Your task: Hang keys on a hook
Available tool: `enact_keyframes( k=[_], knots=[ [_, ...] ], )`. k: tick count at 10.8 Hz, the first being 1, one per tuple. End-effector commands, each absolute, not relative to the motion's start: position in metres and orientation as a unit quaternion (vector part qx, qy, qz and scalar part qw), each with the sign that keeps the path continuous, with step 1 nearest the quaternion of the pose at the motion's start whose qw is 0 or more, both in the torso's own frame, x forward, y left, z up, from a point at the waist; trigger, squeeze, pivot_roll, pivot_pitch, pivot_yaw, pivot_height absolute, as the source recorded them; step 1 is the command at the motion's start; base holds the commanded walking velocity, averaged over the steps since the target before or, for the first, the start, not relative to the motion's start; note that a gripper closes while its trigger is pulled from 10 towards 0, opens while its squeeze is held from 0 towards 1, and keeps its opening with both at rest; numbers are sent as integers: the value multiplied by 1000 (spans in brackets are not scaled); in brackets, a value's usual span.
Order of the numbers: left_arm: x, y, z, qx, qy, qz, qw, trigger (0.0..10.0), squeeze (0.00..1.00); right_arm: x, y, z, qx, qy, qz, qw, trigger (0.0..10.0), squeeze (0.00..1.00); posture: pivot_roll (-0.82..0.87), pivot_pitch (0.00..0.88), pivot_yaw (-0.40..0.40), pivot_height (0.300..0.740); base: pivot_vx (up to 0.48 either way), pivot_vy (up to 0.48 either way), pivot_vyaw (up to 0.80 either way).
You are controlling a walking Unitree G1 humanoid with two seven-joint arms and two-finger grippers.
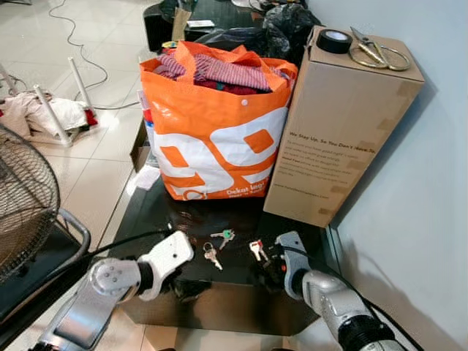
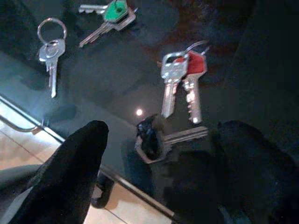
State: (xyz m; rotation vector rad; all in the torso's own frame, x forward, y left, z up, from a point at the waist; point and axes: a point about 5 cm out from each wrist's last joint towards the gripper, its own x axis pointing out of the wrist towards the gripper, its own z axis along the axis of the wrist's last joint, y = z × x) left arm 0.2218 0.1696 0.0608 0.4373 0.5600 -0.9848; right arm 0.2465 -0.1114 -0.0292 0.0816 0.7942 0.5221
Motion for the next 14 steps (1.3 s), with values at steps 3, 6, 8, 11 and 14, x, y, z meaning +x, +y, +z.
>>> enact_keyframes(
  k=[3,6,8,11,14],
  knots=[
    [218,172,66,208,264,-465,819,10000,0,245,-107,-32,36,382,257,887,0,0,-14,0,-72,740,0,0,0],
    [216,172,66,207,268,-467,817,10000,0,242,-105,-36,26,387,261,884,0,0,-5,0,-73,740,0,0,0],
    [216,173,67,208,271,-466,817,10000,0,242,-105,-36,24,388,262,883,0,0,-9,0,-72,740,0,0,0],
    [219,171,66,208,269,-467,816,10000,0,246,-108,-35,21,385,259,886,0,0,-19,0,-65,740,0,0,0],
    [223,170,66,211,266,-471,814,10000,0,246,-110,-35,21,384,252,888,0,0,-33,0,-49,740,0,0,0]
  ],
)
